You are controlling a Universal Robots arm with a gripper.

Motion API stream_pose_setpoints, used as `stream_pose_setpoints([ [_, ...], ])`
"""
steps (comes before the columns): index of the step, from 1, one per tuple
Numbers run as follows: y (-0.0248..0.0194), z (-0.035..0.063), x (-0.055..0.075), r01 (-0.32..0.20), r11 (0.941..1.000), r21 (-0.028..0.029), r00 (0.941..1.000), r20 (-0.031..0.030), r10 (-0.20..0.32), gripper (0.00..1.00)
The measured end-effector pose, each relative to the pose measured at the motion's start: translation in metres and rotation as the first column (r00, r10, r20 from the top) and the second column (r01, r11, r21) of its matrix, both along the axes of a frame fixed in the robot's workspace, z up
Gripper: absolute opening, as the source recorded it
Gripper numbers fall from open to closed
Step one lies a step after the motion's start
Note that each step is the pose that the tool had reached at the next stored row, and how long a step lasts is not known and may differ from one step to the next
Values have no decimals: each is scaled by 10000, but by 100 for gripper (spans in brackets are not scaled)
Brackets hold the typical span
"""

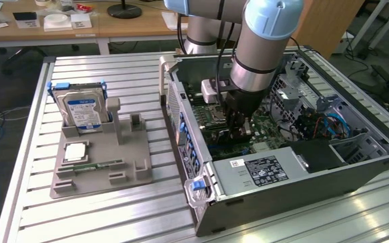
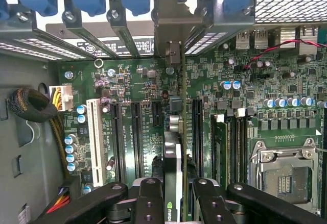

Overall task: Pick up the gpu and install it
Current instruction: 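Insert the gpu into the slot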

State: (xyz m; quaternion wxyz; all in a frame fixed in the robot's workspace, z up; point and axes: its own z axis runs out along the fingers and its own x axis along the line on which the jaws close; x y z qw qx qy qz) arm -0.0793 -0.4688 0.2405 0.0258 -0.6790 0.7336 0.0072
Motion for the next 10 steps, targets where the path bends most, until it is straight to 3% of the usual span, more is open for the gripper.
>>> stream_pose_setpoints([
  [8, 2, 17, 1, -54, 10000, 19, 10000, 9, 54, 27],
  [10, 0, 56, 0, -55, 10000, 1, 10000, 0, 55, 27],
])
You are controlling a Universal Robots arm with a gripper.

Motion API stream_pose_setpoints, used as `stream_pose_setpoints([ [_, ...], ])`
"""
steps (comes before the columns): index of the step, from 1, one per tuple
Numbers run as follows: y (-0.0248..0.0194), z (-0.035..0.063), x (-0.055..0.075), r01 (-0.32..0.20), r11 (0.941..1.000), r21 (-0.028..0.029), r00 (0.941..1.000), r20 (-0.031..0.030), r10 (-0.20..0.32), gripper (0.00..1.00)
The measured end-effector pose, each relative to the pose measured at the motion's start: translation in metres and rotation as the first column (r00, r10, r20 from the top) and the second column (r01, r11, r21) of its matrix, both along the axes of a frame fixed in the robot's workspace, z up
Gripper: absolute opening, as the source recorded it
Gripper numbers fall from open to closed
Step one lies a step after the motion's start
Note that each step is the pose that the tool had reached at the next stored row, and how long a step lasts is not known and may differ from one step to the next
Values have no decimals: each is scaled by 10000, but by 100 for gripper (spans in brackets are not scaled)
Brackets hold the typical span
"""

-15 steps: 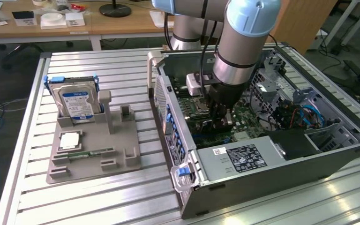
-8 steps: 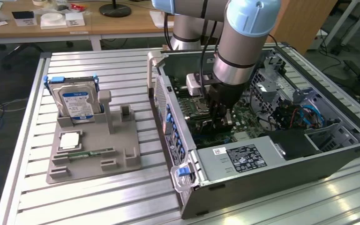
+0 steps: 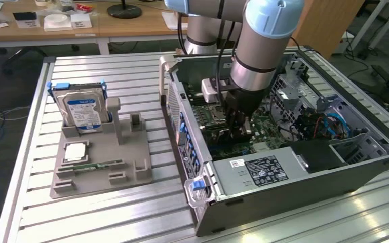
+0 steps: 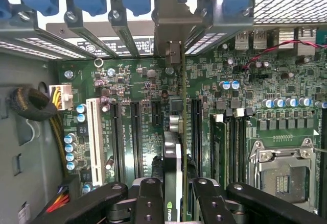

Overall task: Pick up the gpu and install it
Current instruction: 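Insert the gpu into the slot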

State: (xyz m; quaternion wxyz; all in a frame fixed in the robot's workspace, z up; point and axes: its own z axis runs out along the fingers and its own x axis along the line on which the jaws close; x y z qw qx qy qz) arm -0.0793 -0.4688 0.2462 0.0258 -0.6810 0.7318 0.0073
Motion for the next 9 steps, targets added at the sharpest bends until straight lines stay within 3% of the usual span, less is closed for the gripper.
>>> stream_pose_setpoints([
  [9, 0, 9, 0, -2, 10000, 30, 10000, 1, 2, 27],
])
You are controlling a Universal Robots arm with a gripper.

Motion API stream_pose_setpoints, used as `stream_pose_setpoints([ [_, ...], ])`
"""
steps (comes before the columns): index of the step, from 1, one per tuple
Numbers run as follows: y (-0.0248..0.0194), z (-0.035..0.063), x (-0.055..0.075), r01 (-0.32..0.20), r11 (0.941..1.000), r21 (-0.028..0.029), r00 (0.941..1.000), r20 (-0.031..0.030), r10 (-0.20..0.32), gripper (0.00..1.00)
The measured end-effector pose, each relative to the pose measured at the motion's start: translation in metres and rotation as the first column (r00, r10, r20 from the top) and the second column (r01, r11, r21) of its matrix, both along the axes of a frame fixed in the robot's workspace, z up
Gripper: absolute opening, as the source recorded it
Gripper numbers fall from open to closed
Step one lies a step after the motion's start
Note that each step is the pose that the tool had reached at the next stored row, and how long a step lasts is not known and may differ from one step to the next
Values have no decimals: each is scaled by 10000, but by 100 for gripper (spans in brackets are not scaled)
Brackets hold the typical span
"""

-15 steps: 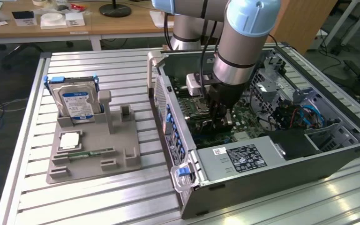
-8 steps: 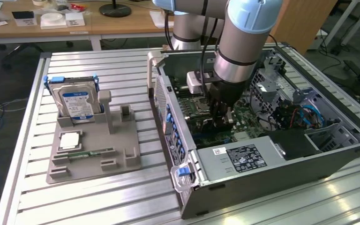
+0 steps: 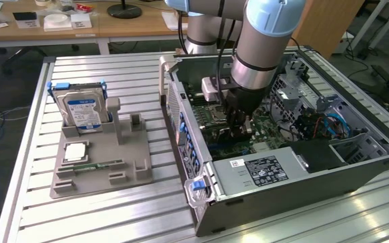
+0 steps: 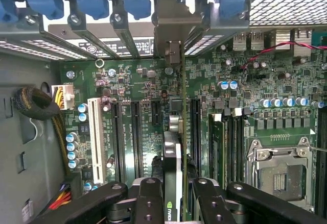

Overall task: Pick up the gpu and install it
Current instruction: 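Insert the gpu into the slot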

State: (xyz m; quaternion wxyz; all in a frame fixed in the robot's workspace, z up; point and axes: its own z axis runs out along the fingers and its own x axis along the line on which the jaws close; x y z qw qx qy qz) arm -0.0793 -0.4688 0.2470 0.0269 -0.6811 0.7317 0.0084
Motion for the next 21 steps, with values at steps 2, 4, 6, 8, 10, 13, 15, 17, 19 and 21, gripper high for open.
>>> stream_pose_setpoints([
  [2, 0, -12, 0, -1, 10000, -1, 10000, -1, 1, 27],
  [4, 0, -35, 0, -1, 10000, -1, 10000, -1, 1, 27],
  [6, 0, -53, 0, -1, 10000, -5, 10000, -2, 1, 27],
  [8, -1, -56, 0, -1, 10000, 6, 10000, -4, 1, 27],
  [10, 0, -59, 0, -1, 10000, 71, 10000, -2, 2, 27],
  [13, 0, -59, 0, 0, 9999, 156, 10000, -1, 0, 27],
  [15, 0, -60, 0, 0, 9999, 153, 10000, -1, 0, 27],
  [17, 0, -60, 2, -1, 10000, 91, 10000, 0, 1, 27],
  [19, 2, -61, 4, 0, 10000, -51, 10000, 2, 0, 27],
  [21, 0, -59, 4, -1, 9999, -107, 10000, 0, 1, 27],
])
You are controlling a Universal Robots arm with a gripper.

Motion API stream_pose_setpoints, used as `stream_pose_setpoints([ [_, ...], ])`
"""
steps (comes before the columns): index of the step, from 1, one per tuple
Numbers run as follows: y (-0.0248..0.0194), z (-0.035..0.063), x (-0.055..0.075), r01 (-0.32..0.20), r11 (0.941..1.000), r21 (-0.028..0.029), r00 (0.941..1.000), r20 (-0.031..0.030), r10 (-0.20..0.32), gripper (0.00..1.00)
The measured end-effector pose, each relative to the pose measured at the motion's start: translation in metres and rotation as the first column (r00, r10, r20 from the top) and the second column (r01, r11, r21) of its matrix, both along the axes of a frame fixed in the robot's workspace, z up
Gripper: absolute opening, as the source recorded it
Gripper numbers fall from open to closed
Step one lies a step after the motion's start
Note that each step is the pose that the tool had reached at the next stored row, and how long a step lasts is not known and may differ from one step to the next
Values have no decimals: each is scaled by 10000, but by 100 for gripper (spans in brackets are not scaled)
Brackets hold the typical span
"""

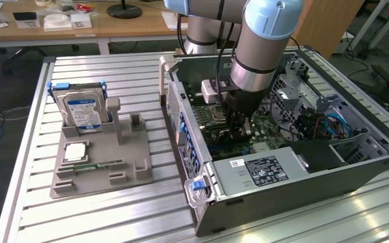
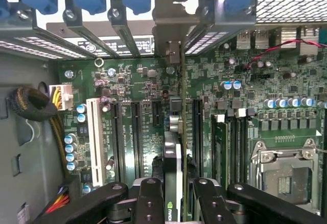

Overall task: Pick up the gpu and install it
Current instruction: 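Insert the gpu into the slot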

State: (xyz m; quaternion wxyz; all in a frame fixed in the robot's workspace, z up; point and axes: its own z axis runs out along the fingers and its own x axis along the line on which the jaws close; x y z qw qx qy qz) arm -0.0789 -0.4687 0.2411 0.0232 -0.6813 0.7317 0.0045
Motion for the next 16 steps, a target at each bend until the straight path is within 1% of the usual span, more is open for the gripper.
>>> stream_pose_setpoints([
  [2, -1, 3, 0, 0, 10000, -9, 10000, -2, 0, 27],
  [3, -1, 3, 0, 0, 10000, -2, 10000, -3, 0, 27],
  [4, -2, 2, -1, 0, 10000, 33, 10000, -3, 0, 27],
  [6, -4, 1, -1, -1, 9998, 203, 10000, -1, 1, 27],
  [7, -3, 0, -1, -1, 9997, 249, 10000, -2, 1, 27],
  [9, -1, -2, -1, 1, 9997, 265, 10000, 0, -1, 27],
  [10, -1, -2, -1, 1, 9997, 261, 10000, 1, -1, 27],
  [12, -2, -5, 1, -1, 9998, 223, 10000, 3, 0, 27],
  [16, -10, -5, 0, 1, 10000, 64, 10000, 3, -1, 27],
])
